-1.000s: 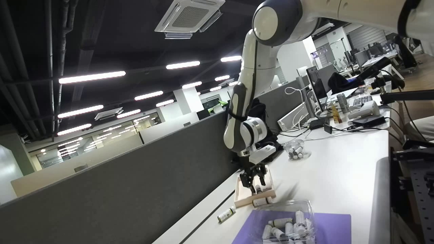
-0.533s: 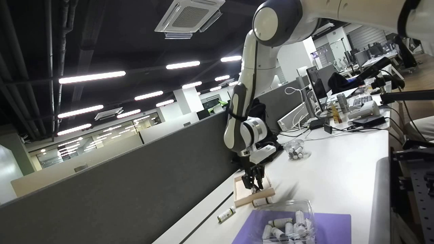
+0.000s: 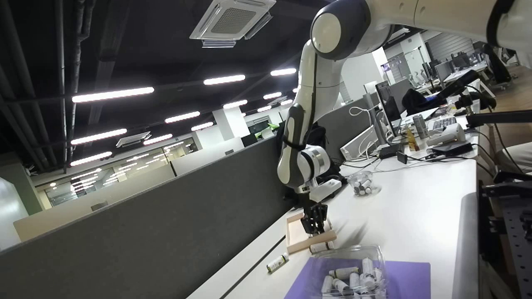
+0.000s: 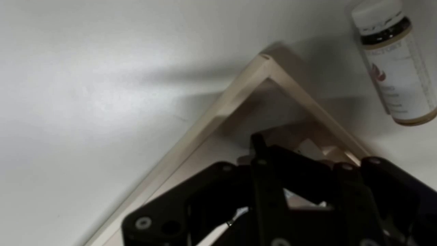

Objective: Remove the object from the tray

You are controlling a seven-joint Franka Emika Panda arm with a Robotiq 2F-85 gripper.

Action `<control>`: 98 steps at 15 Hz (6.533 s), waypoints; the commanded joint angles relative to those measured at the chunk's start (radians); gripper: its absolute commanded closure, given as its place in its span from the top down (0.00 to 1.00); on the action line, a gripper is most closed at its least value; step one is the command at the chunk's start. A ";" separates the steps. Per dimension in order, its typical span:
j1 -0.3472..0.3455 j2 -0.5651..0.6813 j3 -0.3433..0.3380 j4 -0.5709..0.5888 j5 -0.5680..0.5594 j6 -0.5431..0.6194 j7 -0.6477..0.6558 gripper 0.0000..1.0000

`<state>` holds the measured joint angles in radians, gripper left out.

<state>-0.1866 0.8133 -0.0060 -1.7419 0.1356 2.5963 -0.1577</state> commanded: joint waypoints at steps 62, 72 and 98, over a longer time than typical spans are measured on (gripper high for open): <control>-0.046 0.162 0.071 0.308 -0.034 -0.154 -0.196 0.41; -0.040 0.146 0.050 0.296 -0.038 -0.178 -0.172 0.00; -0.048 0.084 0.089 0.296 -0.046 -0.380 -0.334 1.00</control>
<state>-0.2243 0.9059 0.0860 -1.4540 0.1135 2.2623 -0.4747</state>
